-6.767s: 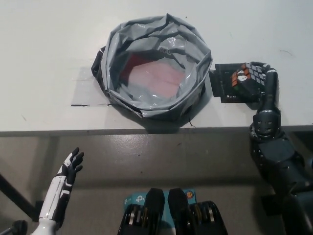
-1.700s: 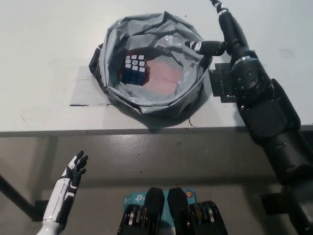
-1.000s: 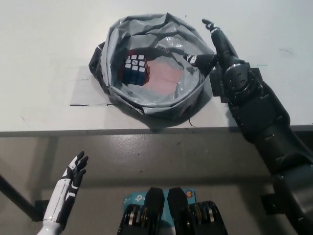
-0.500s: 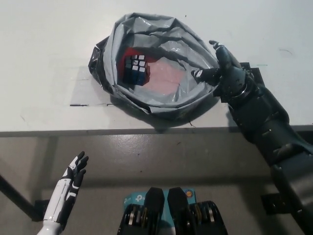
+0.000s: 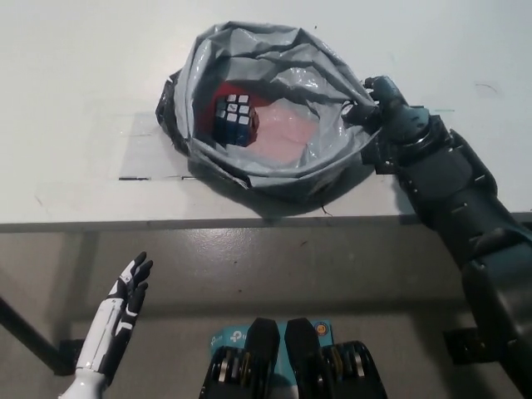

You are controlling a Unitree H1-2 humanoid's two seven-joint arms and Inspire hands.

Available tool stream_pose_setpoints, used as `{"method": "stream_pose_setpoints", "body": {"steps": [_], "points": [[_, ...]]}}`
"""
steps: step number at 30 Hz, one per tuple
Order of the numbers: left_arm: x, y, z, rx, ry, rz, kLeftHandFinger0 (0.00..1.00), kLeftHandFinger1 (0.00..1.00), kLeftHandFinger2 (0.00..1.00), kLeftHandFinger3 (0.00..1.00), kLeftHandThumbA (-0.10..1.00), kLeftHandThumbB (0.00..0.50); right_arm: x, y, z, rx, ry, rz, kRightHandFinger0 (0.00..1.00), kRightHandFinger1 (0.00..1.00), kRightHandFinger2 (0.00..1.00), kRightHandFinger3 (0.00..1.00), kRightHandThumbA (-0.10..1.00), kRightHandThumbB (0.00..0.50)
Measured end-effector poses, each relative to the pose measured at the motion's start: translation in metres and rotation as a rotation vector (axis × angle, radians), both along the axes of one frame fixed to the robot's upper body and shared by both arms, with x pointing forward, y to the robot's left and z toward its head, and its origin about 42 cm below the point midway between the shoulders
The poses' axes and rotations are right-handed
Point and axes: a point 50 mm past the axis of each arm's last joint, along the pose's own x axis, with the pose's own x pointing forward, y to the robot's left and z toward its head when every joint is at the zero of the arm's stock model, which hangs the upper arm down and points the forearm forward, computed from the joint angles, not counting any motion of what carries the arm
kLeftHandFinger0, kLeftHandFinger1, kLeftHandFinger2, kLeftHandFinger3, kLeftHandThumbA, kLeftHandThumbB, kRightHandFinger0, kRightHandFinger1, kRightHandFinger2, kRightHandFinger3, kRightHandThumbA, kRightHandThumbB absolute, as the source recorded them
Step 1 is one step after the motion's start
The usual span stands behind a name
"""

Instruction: Use the right hand to pick up a rubix's cube and place it into a plastic bag and lift the bag

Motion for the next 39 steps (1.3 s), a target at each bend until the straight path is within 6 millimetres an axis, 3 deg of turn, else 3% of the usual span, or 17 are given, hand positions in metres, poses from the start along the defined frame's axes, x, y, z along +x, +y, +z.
{"method": "stream_pose_setpoints", "body": {"steps": [2, 3, 4, 7, 10, 13, 16, 17, 20, 21, 23, 25, 28, 29, 32, 34, 39], "points": [[0.002, -0.001, 0.001, 0.006, -0.005, -0.003, 1.0, 1.0, 1.0, 1.0, 1.0, 0.124, 0.001, 0.0, 0.005, 0.027, -0.01, 0.004, 0.03, 0.46, 0.81, 0.28, 0.16, 0.237], [0.003, -0.001, 0.002, 0.01, -0.007, -0.004, 1.0, 1.0, 1.0, 1.0, 1.0, 0.129, 0.002, 0.0, 0.011, 0.045, -0.021, 0.01, 0.01, 0.4, 0.72, 0.17, 0.15, 0.217], [0.003, -0.001, 0.002, 0.01, -0.007, -0.004, 1.0, 1.0, 1.0, 1.0, 1.0, 0.129, 0.002, 0.0, 0.011, 0.045, -0.021, 0.01, 0.01, 0.4, 0.72, 0.17, 0.15, 0.217], [0.003, -0.001, 0.002, 0.018, -0.007, -0.006, 1.0, 1.0, 1.0, 1.0, 1.0, 0.118, 0.004, 0.001, 0.03, 0.111, -0.062, 0.031, 0.12, 0.5, 0.79, 0.34, 0.16, 0.229], [0.003, -0.002, 0.002, 0.021, -0.007, -0.007, 1.0, 1.0, 1.0, 1.0, 1.0, 0.106, 0.005, 0.001, 0.045, 0.165, -0.092, 0.046, 0.11, 0.52, 0.81, 0.41, 0.17, 0.217], [0.003, -0.002, 0.002, 0.022, -0.007, -0.007, 1.0, 1.0, 0.98, 1.0, 1.0, 0.093, 0.005, 0.002, 0.059, 0.222, -0.11, 0.062, 0.0, 0.35, 0.71, 0.46, 0.16, 0.224], [0.003, -0.002, 0.002, 0.023, -0.008, -0.009, 1.0, 1.0, 0.97, 1.0, 1.0, 0.096, 0.004, 0.002, 0.07, 0.279, -0.114, 0.079, 0.0, 0.34, 0.74, 0.5, 0.16, 0.222], [0.004, -0.002, 0.002, 0.023, -0.009, -0.009, 1.0, 1.0, 0.96, 1.0, 1.0, 0.103, 0.004, 0.001, 0.073, 0.303, -0.111, 0.082, 0.0, 0.33, 0.76, 0.42, 0.13, 0.219], [0.004, -0.002, 0.003, 0.023, -0.011, -0.009, 1.0, 1.0, 0.95, 1.0, 1.0, 0.096, 0.002, -0.002, 0.084, 0.427, -0.094, 0.101, 0.0, 0.32, 0.75, 0.36, 0.08, 0.212], [0.004, -0.002, 0.003, 0.023, -0.011, -0.009, 1.0, 0.99, 0.94, 1.0, 1.0, 0.092, 0.002, -0.002, 0.084, 0.427, -0.094, 0.101, 0.0, 0.31, 0.71, 0.25, 0.13, 0.204], [0.006, -0.003, 0.004, 0.023, -0.014, -0.01, 1.0, 1.0, 0.94, 1.0, 1.0, 0.097, 0.001, -0.005, 0.091, 0.51, -0.077, 0.112, 0.0, 0.29, 0.69, 0.26, 0.12, 0.208], [0.006, -0.003, 0.005, 0.023, -0.016, -0.011, 1.0, 1.0, 0.94, 1.0, 1.0, 0.097, 0.0, -0.006, 0.093, 0.556, -0.067, 0.12, 0.0, 0.27, 0.7, 0.42, 0.11, 0.177], [0.008, -0.003, 0.006, 0.024, -0.021, -0.012, 1.0, 1.0, 0.93, 1.0, 1.0, 0.094, -0.001, -0.006, 0.098, 0.644, -0.047, 0.134, 0.0, 0.27, 0.71, 0.48, 0.07, 0.182], [0.008, -0.003, 0.006, 0.025, -0.022, -0.012, 1.0, 1.0, 0.93, 1.0, 1.0, 0.1, -0.002, -0.005, 0.099, 0.675, -0.043, 0.14, 0.0, 0.27, 0.72, 0.71, 0.06, 0.216], [0.008, -0.003, 0.006, 0.026, -0.021, -0.012, 1.0, 0.99, 0.92, 1.0, 0.97, 0.105, -0.004, 0.0, 0.105, 0.75, -0.042, 0.163, 0.0, 0.24, 0.67, 0.6, 0.02, 0.195], [0.008, -0.003, 0.006, 0.026, -0.021, -0.012, 1.0, 0.99, 0.92, 1.0, 0.97, 0.083, -0.005, 0.003, 0.109, 0.782, -0.049, 0.176, 0.0, 0.2, 0.64, 0.8, -0.03, 0.162], [0.008, -0.003, 0.006, 0.026, -0.02, -0.012, 1.0, 0.99, 0.92, 1.0, 0.97, 0.086, -0.006, 0.011, 0.124, 0.901, -0.059, 0.187, 0.0, 0.2, 0.7, 0.94, -0.1, 0.155]]}}
